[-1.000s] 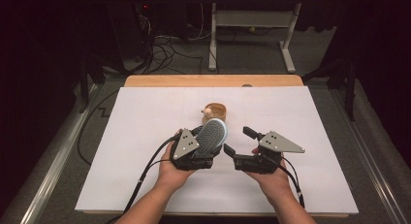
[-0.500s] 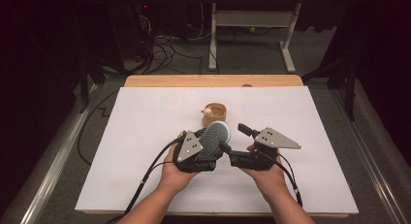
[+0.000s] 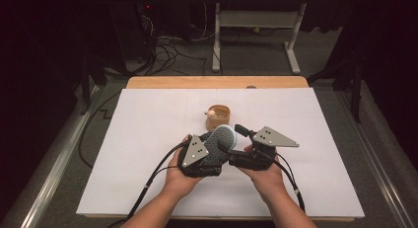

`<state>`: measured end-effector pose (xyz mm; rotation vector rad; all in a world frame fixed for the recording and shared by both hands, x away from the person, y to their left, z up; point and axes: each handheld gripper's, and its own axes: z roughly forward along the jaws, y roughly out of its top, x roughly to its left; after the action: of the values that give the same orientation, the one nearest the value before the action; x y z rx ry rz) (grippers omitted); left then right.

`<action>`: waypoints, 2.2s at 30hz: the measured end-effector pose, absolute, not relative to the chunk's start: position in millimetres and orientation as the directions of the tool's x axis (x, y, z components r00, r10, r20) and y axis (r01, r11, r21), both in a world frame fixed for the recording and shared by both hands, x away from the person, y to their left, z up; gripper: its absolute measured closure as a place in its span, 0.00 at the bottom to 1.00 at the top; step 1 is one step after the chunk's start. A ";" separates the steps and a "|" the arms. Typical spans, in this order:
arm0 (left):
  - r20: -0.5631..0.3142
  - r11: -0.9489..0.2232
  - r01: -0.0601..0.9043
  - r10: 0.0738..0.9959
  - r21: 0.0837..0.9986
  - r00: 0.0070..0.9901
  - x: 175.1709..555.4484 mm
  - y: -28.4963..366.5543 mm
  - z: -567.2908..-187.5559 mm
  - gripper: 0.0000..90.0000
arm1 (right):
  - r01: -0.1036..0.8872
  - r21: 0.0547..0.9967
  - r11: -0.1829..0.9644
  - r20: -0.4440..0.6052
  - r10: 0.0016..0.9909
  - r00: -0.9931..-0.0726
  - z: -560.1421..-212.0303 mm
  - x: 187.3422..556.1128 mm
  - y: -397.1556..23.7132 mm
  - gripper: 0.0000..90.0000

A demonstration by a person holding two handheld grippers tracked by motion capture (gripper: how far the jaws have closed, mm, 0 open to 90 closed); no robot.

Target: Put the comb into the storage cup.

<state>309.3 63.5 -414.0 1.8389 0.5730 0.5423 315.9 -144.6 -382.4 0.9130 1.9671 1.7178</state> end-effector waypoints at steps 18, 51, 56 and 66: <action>0.093 -0.296 0.123 0.621 0.947 0.778 308.2 63.2 -412.7 0.22 | 0.270 0.963 0.017 0.196 0.645 -0.739 -383.6 321.2 -143.7 0.38; 0.107 -0.308 0.120 0.628 0.944 0.771 307.2 62.5 -411.8 0.22 | 0.349 0.937 -0.020 0.291 0.596 -0.748 -385.0 327.7 -146.0 0.50; 0.117 -0.312 0.113 0.630 0.943 0.768 306.4 62.2 -410.7 0.22 | 0.355 0.934 -0.031 0.303 0.593 -0.746 -384.0 327.4 -146.9 0.52; 0.123 -0.316 0.110 0.634 0.942 0.764 306.0 61.0 -411.2 0.22 | 0.374 0.927 -0.031 0.317 0.598 -0.736 -382.8 328.1 -148.3 0.58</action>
<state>306.0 61.0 -411.2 1.8434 0.5734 0.5852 328.1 -148.3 -382.8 1.0471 2.0522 1.8611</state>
